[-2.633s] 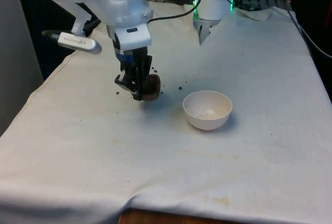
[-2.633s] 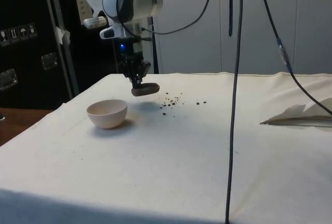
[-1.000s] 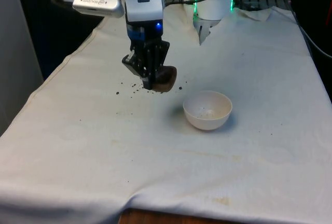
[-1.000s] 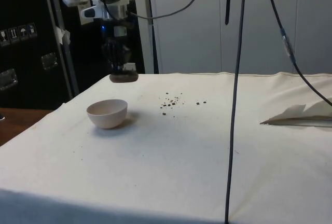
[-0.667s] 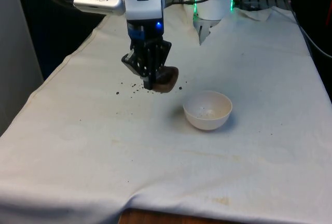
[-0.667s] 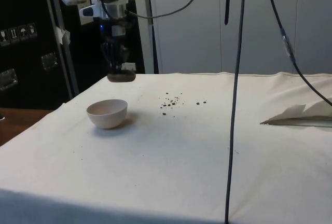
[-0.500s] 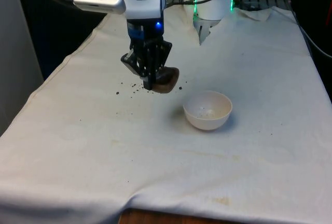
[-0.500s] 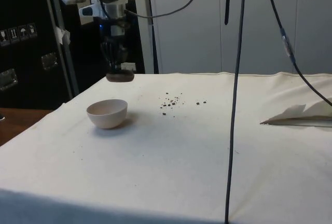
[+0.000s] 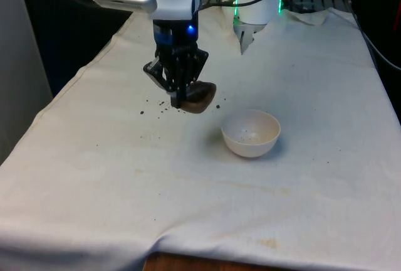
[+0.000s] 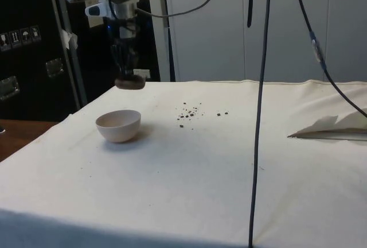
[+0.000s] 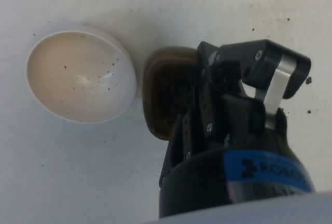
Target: Pour the coffee beans from the cup into the bowl.
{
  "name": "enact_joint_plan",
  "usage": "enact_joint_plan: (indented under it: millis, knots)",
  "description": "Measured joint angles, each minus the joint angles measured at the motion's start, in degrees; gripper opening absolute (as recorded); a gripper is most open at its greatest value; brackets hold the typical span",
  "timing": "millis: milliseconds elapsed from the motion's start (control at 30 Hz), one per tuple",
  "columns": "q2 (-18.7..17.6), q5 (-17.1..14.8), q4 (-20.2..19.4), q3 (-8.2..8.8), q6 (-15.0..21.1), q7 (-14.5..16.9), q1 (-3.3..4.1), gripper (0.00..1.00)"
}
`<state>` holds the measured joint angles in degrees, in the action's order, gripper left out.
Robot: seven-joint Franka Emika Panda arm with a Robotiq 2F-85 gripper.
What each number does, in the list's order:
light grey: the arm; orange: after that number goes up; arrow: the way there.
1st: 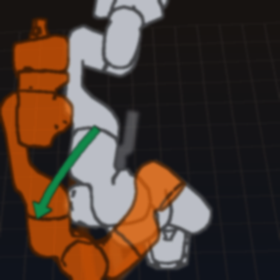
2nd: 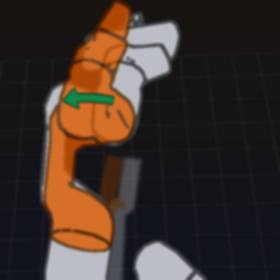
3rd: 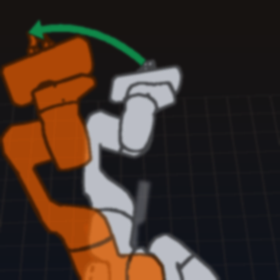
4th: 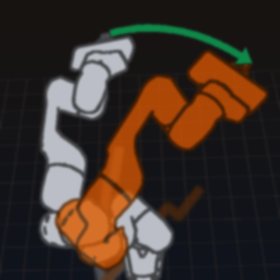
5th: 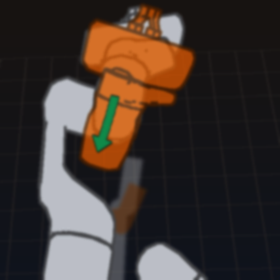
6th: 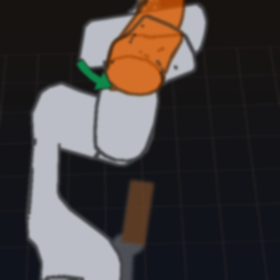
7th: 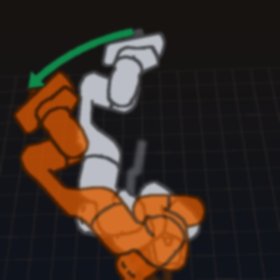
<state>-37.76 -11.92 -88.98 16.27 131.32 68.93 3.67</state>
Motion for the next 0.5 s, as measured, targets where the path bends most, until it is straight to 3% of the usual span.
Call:
enact_joint_plan:
  millis: [500]
  knots:
    - [0.0, 4.7, 1.38, 0.0, -0.4, -6.36, 0.0, 0.0]
